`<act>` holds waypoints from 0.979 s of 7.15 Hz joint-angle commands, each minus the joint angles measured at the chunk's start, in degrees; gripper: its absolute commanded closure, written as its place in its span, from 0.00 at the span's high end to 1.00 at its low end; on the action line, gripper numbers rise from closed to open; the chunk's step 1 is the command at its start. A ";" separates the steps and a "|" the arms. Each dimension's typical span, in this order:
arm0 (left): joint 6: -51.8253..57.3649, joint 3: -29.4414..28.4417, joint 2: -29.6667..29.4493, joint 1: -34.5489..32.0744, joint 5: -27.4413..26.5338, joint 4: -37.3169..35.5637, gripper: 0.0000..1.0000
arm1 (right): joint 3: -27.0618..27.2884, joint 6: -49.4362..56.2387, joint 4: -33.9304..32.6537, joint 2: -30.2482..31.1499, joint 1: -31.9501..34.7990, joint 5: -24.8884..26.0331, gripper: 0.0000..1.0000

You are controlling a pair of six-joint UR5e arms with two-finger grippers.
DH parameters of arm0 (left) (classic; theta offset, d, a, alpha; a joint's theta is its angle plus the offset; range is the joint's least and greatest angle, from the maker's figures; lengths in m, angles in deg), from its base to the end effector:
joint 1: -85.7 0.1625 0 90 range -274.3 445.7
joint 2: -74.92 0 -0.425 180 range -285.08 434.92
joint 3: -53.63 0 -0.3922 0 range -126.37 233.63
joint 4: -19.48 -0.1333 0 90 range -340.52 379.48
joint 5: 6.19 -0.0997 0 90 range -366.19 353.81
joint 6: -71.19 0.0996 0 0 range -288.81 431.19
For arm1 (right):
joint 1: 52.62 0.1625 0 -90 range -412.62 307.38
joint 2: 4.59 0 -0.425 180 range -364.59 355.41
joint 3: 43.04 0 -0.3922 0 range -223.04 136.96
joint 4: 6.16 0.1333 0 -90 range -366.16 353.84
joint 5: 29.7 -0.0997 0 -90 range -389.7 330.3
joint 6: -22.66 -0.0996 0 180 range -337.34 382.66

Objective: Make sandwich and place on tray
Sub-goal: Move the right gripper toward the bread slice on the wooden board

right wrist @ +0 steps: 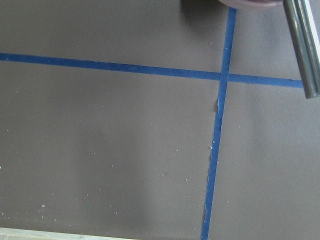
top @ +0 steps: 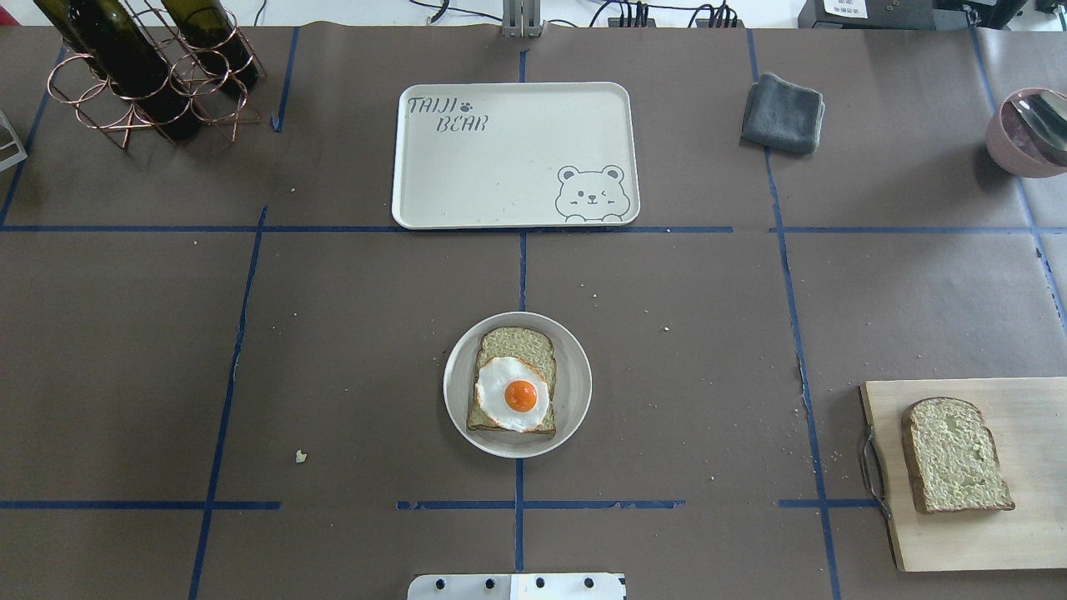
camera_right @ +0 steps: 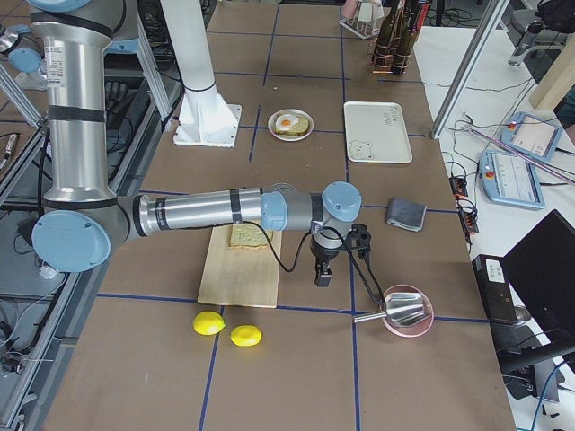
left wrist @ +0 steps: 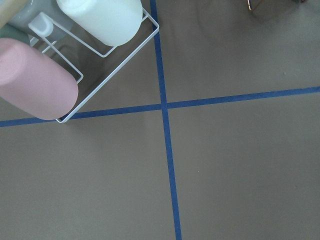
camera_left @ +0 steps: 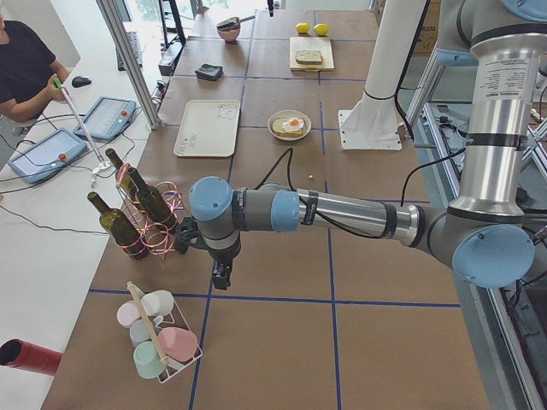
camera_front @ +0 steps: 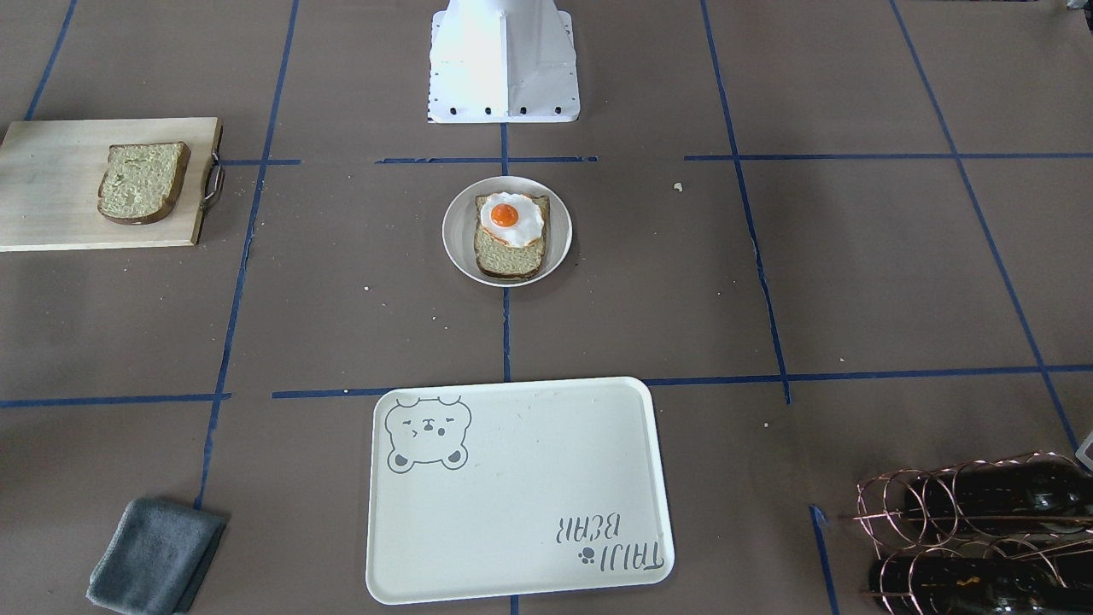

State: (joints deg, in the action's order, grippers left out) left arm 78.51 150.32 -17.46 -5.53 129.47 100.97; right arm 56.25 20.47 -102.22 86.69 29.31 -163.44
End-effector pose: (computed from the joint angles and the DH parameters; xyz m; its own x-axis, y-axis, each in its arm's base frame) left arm -0.0729 -0.5039 0.5939 0.6959 0.1194 -0.7081 -0.0678 0.9926 0.1008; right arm -0.0037 -0.4853 0.6013 0.7169 -0.0868 0.6918 0.1130 0.9936 0.0076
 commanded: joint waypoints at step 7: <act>-0.64 2.01 -0.25 0.09 0.04 1.21 1.00 | 6.06 -0.36 0.00 1.27 -6.30 -2.04 1.00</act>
State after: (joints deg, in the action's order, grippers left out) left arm 77.86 152.27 -17.35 -5.45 129.44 102.02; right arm 60.22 20.24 -102.22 87.61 27.22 -164.57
